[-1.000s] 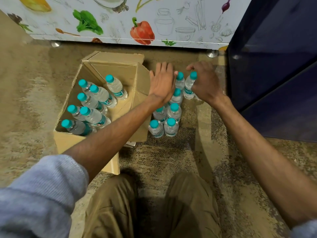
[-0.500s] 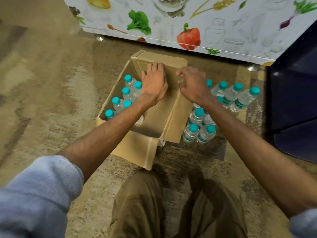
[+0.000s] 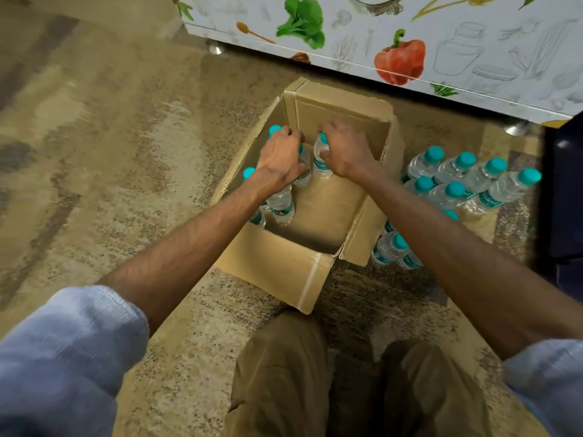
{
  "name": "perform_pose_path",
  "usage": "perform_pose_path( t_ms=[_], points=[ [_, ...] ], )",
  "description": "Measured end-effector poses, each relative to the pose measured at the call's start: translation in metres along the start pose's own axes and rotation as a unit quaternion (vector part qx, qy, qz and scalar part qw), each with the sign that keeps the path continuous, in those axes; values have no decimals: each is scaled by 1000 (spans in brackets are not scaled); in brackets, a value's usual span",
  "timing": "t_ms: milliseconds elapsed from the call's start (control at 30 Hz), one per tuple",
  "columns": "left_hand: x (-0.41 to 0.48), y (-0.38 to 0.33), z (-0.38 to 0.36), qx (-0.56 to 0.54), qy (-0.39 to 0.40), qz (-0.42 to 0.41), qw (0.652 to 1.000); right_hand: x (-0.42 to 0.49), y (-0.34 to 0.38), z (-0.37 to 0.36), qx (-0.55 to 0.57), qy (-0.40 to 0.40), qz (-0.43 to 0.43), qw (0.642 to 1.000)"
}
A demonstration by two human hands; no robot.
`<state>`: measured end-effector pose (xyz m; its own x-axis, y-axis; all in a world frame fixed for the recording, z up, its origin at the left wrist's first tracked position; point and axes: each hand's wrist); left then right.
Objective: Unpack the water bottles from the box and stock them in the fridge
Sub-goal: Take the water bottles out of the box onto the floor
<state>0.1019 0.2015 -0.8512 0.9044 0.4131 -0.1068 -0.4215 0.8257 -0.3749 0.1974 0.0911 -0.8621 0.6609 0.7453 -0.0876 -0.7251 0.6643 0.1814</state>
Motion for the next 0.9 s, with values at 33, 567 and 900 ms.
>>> perform_pose_path(
  t_ms=[33,567,900],
  points=[
    [-1,1,0,6,4,-2,1000,-1,1,-2,3,-3,-2,1000],
    [-27,-18,14,-32,-25,-48,998,-56,-23,34,152,-106,-2,983],
    [-23,-110,67,-131,-77,-116,982,-111,-93,131,240,-236,-16,942]
  ],
)
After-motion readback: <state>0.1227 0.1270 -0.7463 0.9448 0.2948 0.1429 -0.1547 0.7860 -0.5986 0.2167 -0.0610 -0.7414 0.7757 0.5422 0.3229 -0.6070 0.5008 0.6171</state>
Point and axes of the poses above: each hand's wrist, its own x-axis towards the middle knuckle, its own z-axis out of the back of the hand, y = z × x, and after that the axes turned 8 degrees about -x, right-handed
